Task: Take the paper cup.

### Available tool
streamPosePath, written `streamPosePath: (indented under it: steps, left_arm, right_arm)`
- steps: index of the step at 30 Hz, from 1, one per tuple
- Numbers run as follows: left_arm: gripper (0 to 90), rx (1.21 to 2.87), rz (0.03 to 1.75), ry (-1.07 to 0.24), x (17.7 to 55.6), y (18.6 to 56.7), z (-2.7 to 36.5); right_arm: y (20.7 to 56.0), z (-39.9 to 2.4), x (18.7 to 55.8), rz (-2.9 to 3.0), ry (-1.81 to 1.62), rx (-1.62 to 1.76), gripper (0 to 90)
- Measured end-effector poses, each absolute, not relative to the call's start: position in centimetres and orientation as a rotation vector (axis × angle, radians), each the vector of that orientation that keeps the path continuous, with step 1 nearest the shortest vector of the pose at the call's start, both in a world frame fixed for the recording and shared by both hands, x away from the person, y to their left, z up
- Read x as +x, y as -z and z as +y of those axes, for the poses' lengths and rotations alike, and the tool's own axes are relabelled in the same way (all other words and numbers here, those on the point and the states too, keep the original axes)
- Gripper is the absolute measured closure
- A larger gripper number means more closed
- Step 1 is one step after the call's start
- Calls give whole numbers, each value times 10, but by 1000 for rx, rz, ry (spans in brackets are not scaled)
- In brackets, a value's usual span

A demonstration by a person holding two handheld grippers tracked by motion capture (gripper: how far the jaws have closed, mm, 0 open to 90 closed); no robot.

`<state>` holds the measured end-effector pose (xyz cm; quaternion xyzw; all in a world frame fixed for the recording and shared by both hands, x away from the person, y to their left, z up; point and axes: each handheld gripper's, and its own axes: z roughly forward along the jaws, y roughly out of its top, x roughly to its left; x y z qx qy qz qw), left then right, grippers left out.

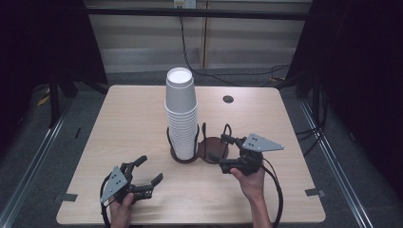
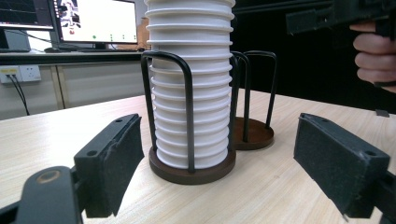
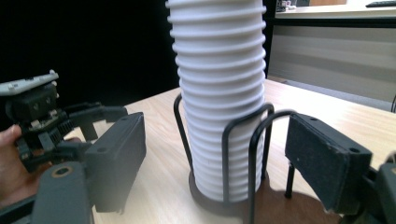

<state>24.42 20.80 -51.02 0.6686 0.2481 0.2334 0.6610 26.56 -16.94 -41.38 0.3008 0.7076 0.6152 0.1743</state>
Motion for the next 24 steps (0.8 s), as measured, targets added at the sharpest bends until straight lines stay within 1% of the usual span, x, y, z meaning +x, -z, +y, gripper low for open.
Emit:
streamPosePath:
  steps: [8,17,18,20,21,24]
  left_arm:
    - [156,1512,561,-528,244,510,208]
    - [156,1513,558,-525,244,510,208]
    - [156,1520,545,-525,245,510,209]
    - [156,1517,550,-526,245,510,209]
    - [156,1518,548,-526,245,510,209]
    - [156,1516,547,-525,245,510,208]
  right_arm:
    - [385,-159,277,2032,-1765,775,205]
    - [365,-147,286,2050,-1759,723,214]
    - [358,-144,291,2065,-1752,716,210]
    - [356,-143,293,2071,-1754,715,198]
    - [349,-141,298,2082,-1747,718,174]
    - [342,-139,304,2096,-1742,713,173]
